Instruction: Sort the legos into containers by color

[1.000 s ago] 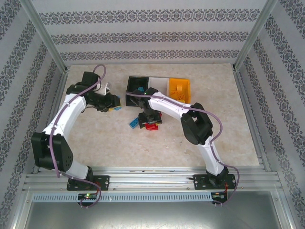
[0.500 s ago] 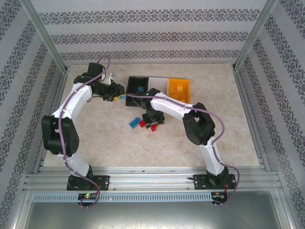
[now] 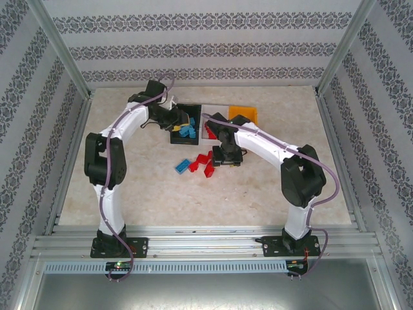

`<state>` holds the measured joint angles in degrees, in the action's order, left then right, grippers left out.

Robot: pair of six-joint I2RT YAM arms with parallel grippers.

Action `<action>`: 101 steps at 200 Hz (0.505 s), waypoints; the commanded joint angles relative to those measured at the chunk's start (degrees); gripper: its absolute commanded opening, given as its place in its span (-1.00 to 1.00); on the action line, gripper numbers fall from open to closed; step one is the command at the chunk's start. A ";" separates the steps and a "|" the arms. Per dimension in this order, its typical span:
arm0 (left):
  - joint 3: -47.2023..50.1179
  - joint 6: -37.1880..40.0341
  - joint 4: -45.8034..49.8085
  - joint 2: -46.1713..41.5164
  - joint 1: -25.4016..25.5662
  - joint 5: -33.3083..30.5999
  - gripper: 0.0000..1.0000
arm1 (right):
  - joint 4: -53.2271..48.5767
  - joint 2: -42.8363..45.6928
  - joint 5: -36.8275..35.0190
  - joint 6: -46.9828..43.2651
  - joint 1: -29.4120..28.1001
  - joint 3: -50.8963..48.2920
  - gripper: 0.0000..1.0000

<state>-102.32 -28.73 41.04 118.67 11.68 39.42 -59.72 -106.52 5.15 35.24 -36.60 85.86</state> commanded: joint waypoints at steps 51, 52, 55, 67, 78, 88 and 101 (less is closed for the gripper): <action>-8.84 2.53 5.73 6.16 0.38 -2.23 0.11 | 3.30 -4.54 6.78 2.15 -3.16 3.11 0.22; -8.85 2.54 5.77 6.15 0.32 -2.24 0.11 | 3.30 -4.73 6.75 2.13 -3.14 3.23 0.22; -8.90 2.62 5.89 6.11 0.32 -2.24 0.13 | 3.16 -5.11 6.84 2.09 -3.26 3.57 0.22; -9.21 2.83 6.44 5.83 0.21 -2.33 0.16 | 2.91 -6.87 7.13 1.86 -3.41 5.02 0.22; -9.21 3.06 6.82 5.30 0.10 -2.27 0.18 | 2.51 -8.29 7.48 1.74 -3.50 6.28 0.22; -8.90 3.10 6.96 4.46 -0.20 -2.16 0.19 | 2.29 -9.47 7.81 1.51 -3.50 7.21 0.19; -7.91 3.08 6.96 3.01 -0.71 -1.99 0.20 | 1.78 -10.73 7.97 1.45 -3.69 8.20 0.16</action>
<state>-109.75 -27.11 45.08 124.25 11.88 37.65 -56.49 -114.98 11.86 36.93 -40.01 91.39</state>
